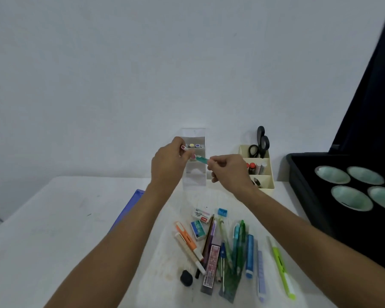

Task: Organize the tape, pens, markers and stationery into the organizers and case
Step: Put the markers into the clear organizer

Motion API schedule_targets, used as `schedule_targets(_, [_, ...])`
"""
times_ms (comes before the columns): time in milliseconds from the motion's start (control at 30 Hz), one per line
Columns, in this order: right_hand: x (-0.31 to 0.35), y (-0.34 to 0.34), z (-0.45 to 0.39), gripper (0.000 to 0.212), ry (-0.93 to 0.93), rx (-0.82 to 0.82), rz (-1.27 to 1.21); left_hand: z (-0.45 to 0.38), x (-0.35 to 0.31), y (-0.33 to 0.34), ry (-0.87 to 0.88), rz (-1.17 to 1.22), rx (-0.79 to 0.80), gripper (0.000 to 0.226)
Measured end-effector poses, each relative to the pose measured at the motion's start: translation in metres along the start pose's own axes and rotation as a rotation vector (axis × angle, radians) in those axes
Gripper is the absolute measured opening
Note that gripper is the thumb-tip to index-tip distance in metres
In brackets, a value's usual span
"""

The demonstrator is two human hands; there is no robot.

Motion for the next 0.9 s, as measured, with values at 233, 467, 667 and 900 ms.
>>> schedule_targets(233, [-0.023, 0.027, -0.030, 0.019, 0.078, -0.007, 0.007, -0.009, 0.024, 0.035, -0.063, -0.055, 0.038, 0.022])
schedule_targets(467, [-0.039, 0.047, -0.044, 0.021, 0.121, 0.056, 0.036, -0.019, 0.038, 0.053, -0.039, -0.131, 0.121, 0.020])
schedule_targets(667, [-0.041, 0.047, -0.049, 0.024, 0.108, 0.056, 0.052, -0.022, 0.038, 0.061, -0.028, -0.281, 0.153, 0.022])
schedule_targets(900, [-0.046, 0.047, -0.037, 0.029, 0.119, 0.114, 0.029, -0.011, 0.042, 0.061, -0.037, -0.223, 0.189, 0.025])
Point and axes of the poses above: each hand's wrist, its own z-axis away from the middle knuckle, its own y-axis out of the palm, x = y × z, the point moved 9 cm from there along -z, towards the middle knuckle, and after that the axes turned 7 degrees about -y, right-handed, at the moved point
